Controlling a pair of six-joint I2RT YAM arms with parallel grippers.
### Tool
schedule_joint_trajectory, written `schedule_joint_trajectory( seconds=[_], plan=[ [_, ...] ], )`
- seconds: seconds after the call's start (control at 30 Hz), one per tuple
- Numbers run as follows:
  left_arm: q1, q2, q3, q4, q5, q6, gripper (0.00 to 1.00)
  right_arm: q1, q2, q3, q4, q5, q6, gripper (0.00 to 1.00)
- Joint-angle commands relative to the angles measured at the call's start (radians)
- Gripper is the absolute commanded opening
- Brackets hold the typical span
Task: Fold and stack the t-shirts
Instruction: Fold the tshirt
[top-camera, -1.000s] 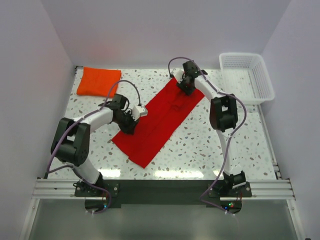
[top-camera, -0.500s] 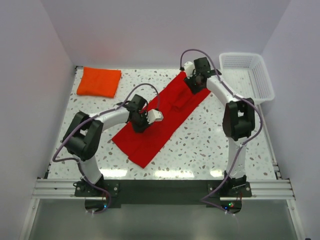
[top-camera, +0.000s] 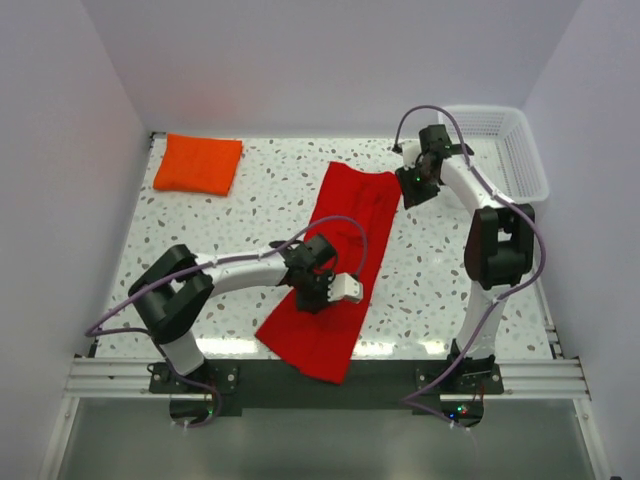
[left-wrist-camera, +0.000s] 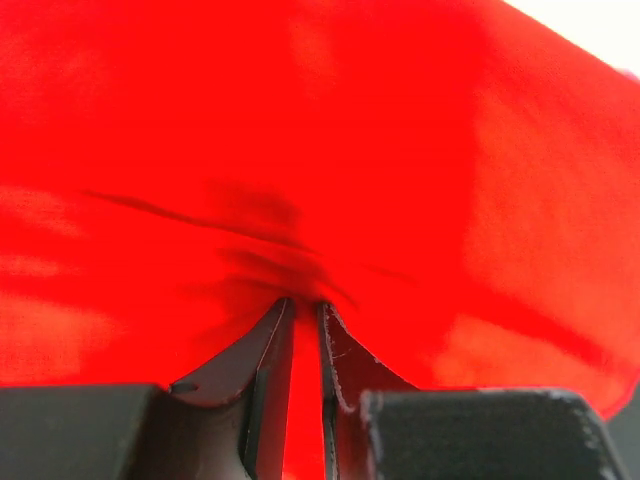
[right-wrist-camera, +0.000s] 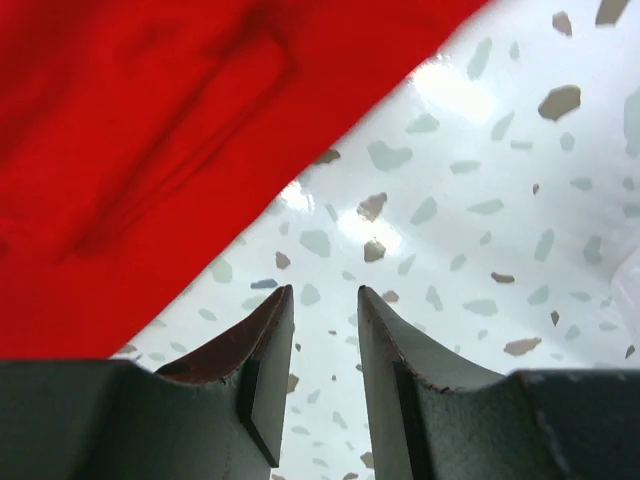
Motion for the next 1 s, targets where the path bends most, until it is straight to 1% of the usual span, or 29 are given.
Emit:
schedule_joint_trajectory(
  seconds=[0.0, 0.1, 0.13, 0.17, 0.2, 0.23, 0.27, 0.3, 0.33, 0.37, 0.4, 0.43, 0.5, 0.53, 0.57, 0.6, 0.67, 0.7, 0.77, 0.83, 0.93, 0.97],
  plan=[
    [-0.071, -0.004, 0.050, -0.033, 0.179, -0.155, 0.21, -0.014, -0.041, 0.003, -0.060, -0.039, 0.004, 0.36],
    [-0.034, -0.035, 0.124, 0.012, 0.262, -0.215, 0.21, -0.012, -0.007, 0.023, -0.055, -0.084, 0.013, 0.33],
    [0.016, -0.052, 0.133, 0.065, 0.307, -0.236, 0.21, -0.012, 0.007, 0.047, -0.058, -0.129, 0.016, 0.32],
    [0.047, -0.078, 0.148, 0.096, 0.325, -0.291, 0.22, -0.011, 0.043, 0.063, -0.070, -0.150, 0.019, 0.31],
    [0.079, -0.085, 0.159, 0.155, 0.332, -0.322, 0.23, -0.008, 0.060, 0.092, -0.075, -0.162, 0.021, 0.30],
    [0.136, -0.082, 0.174, 0.180, 0.321, -0.356, 0.24, -0.005, 0.074, 0.103, -0.078, -0.182, 0.022, 0.29],
    [0.163, -0.073, 0.193, 0.191, 0.306, -0.394, 0.24, -0.003, 0.105, 0.115, -0.078, -0.193, 0.021, 0.29],
    [0.187, -0.055, 0.243, 0.200, 0.290, -0.410, 0.24, 0.003, 0.116, 0.124, -0.074, -0.200, 0.022, 0.29],
    [0.232, -0.009, 0.266, 0.228, 0.249, -0.431, 0.24, 0.006, 0.126, 0.135, -0.066, -0.209, 0.027, 0.28],
    [0.254, 0.022, 0.291, 0.236, 0.240, -0.471, 0.24, 0.011, 0.149, 0.141, -0.051, -0.211, 0.033, 0.28],
    [0.277, 0.058, 0.358, 0.234, 0.243, -0.487, 0.24, 0.018, 0.163, 0.150, -0.047, -0.213, 0.035, 0.28],
    [0.315, 0.135, 0.426, 0.225, 0.246, -0.532, 0.23, 0.023, 0.174, 0.167, -0.040, -0.219, 0.045, 0.28],
    [0.343, 0.206, 0.480, 0.223, 0.267, -0.562, 0.22, 0.030, 0.205, 0.182, -0.029, -0.225, 0.053, 0.26],
    [0.360, 0.265, 0.503, 0.234, 0.261, -0.577, 0.21, 0.034, 0.214, 0.187, -0.029, -0.225, 0.053, 0.24],
    [0.366, 0.286, 0.524, 0.251, 0.260, -0.600, 0.20, 0.049, 0.220, 0.190, -0.029, -0.214, 0.038, 0.17],
    [0.372, 0.304, 0.524, 0.274, 0.258, -0.631, 0.19, 0.057, 0.228, 0.190, -0.026, -0.194, 0.027, 0.13],
    [0.380, 0.341, 0.518, 0.348, 0.266, -0.661, 0.19, 0.083, 0.235, 0.184, -0.003, -0.150, 0.000, 0.08],
    [0.380, 0.352, 0.520, 0.364, 0.264, -0.668, 0.19, 0.090, 0.242, 0.190, 0.002, -0.094, -0.005, 0.06],
    [0.382, 0.381, 0.524, 0.406, 0.261, -0.700, 0.18, 0.112, 0.286, 0.219, -0.012, -0.030, -0.013, 0.04],
    [0.382, 0.407, 0.532, 0.415, 0.235, -0.721, 0.18, 0.126, 0.352, 0.288, -0.047, 0.028, -0.025, 0.02],
    [0.406, 0.409, 0.523, 0.420, 0.214, -0.759, 0.18, 0.152, 0.410, 0.380, -0.069, 0.054, -0.039, 0.01],
    [0.418, 0.402, 0.499, 0.426, 0.209, -0.773, 0.18, 0.170, 0.439, 0.400, -0.070, 0.057, -0.048, 0.01]
  ],
)
